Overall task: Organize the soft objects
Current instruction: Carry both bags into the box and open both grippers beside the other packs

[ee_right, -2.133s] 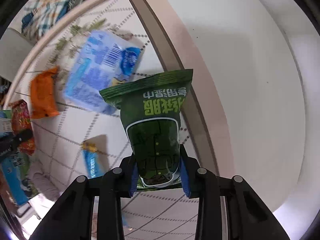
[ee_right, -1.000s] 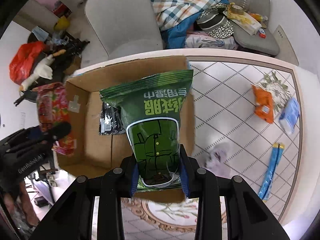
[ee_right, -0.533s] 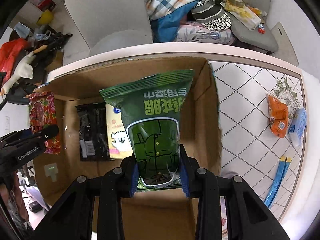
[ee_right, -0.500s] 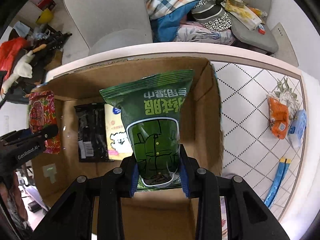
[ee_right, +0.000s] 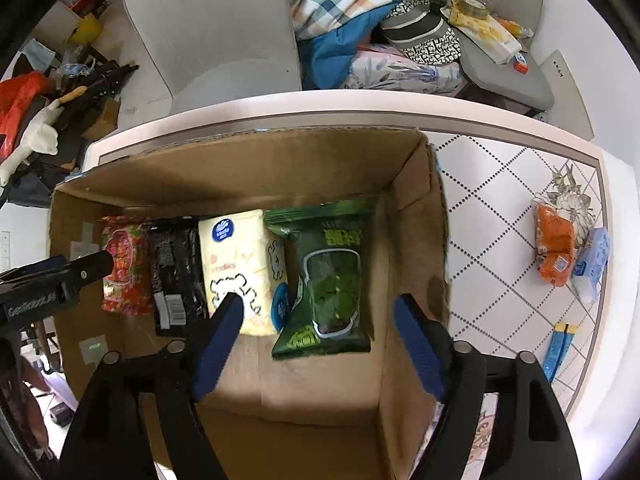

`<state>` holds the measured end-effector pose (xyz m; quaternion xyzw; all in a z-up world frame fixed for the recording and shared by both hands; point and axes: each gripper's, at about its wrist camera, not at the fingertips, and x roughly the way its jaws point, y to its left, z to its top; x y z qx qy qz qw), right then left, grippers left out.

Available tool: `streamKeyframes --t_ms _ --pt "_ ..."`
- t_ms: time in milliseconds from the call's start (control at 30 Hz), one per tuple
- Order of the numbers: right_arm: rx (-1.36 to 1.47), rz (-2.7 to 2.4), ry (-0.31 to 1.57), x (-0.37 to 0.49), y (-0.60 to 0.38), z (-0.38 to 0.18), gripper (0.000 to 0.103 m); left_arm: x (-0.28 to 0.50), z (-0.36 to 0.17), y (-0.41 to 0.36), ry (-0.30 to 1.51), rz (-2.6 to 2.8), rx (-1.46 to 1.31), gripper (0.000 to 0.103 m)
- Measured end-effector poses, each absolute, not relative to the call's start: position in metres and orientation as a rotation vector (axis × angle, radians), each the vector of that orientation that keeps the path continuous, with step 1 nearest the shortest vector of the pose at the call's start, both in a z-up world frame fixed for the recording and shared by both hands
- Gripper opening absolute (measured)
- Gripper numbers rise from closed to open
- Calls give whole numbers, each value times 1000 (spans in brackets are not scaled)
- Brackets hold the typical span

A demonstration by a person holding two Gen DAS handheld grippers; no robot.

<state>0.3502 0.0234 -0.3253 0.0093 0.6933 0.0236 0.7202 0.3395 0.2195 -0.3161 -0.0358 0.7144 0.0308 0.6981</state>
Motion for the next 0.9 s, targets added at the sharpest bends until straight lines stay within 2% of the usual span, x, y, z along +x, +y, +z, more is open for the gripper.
streamKeyframes --t_ms 33,167,500,900 --pt "18 59 1529 346 24 -322 91 335 -312 219 1578 64 -78 100" --pt "-4 82 1517 328 27 -311 103 308 -293 214 1511 58 -60 100" --pt "14 119 1484 278 28 -289 103 256 -259 206 1419 92 -131 100" --pt "25 131 1393 211 13 -231 103 193 -194 195 1296 95 -111 100"
